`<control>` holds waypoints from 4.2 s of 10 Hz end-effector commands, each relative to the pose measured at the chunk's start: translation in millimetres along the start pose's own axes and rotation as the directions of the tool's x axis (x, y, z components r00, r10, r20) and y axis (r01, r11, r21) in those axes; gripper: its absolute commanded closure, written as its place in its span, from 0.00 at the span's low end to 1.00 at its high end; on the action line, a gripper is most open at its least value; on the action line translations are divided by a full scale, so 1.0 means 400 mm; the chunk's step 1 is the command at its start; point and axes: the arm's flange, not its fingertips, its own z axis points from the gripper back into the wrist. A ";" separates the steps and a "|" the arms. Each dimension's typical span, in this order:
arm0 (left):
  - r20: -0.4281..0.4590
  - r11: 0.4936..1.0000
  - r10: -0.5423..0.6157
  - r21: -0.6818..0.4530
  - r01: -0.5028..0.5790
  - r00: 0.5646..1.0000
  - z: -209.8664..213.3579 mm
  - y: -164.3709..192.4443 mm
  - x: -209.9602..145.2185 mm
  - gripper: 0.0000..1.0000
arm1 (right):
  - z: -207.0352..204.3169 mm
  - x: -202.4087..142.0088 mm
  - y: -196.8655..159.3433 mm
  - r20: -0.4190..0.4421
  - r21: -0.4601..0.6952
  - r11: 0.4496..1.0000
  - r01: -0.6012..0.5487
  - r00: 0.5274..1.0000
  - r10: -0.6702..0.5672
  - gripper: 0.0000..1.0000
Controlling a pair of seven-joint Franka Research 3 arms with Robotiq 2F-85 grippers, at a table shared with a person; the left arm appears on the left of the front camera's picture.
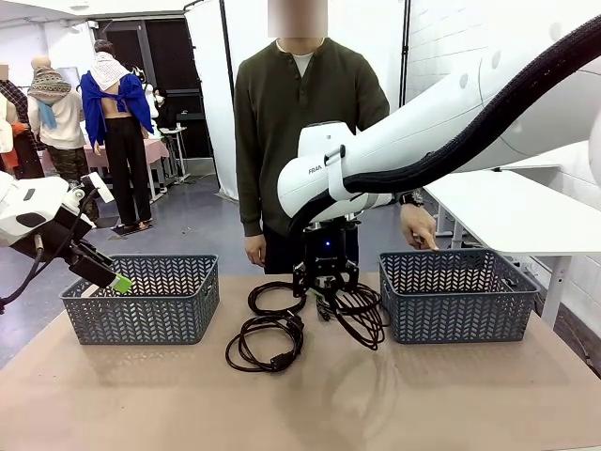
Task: Organize the cables according to human instructions.
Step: Pick up a bundle of cables and place it in the basket indicated by the human.
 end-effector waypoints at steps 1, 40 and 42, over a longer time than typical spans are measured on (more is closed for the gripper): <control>0.010 1.000 0.005 -0.009 -0.005 1.000 -0.002 0.005 -0.003 0.00 | 0.003 -0.001 0.001 0.007 -0.006 1.000 0.009 1.000 -0.008 1.00; 0.010 1.000 0.005 -0.009 -0.005 1.000 -0.002 0.005 -0.003 0.00 | 0.432 0.081 -0.437 0.075 0.000 0.777 -0.630 0.774 0.628 1.00; 0.010 1.000 0.005 -0.009 -0.005 1.000 -0.002 0.005 -0.003 0.00 | 0.406 0.061 -0.495 0.064 -0.033 0.694 -0.719 0.692 0.719 1.00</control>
